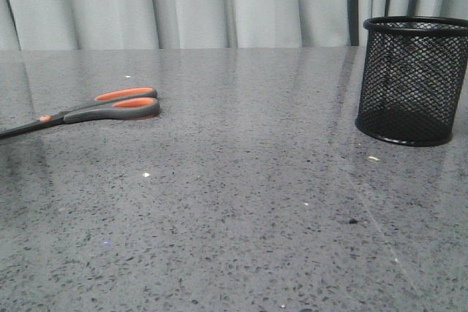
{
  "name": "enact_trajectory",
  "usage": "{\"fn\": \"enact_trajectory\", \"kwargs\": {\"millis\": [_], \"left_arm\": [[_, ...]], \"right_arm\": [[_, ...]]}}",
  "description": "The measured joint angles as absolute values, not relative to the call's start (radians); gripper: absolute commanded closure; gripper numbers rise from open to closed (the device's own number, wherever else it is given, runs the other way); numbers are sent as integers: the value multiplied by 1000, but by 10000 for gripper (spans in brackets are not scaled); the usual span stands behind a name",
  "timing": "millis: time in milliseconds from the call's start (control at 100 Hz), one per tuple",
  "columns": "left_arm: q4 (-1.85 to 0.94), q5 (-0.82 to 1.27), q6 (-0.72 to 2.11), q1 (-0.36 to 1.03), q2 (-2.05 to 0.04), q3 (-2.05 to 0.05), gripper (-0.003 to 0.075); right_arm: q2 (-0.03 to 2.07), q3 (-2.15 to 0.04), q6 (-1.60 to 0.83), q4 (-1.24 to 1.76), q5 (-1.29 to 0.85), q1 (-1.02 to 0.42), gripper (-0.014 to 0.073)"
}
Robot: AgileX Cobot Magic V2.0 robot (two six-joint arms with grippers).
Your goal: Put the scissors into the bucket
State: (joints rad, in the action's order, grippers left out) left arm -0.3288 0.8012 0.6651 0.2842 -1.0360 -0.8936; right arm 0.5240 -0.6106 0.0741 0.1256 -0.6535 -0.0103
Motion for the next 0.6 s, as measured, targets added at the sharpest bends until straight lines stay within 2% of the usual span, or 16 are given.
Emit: {"fn": "enact_trajectory", "kwargs": {"millis": [350,470,600], "left_arm": [[-320,1007,757,284,-1546,-1322,326],[-318,1056,759,284,-1669,-1401,265],[-278,1088,761,284,-1748,-1441,261]], "right_arm": [[524,-611,63,154,-670,-10,53],[524,-611,61,156,-674,-10,53],[524,-611,58,157,-690,-10,53]]}}
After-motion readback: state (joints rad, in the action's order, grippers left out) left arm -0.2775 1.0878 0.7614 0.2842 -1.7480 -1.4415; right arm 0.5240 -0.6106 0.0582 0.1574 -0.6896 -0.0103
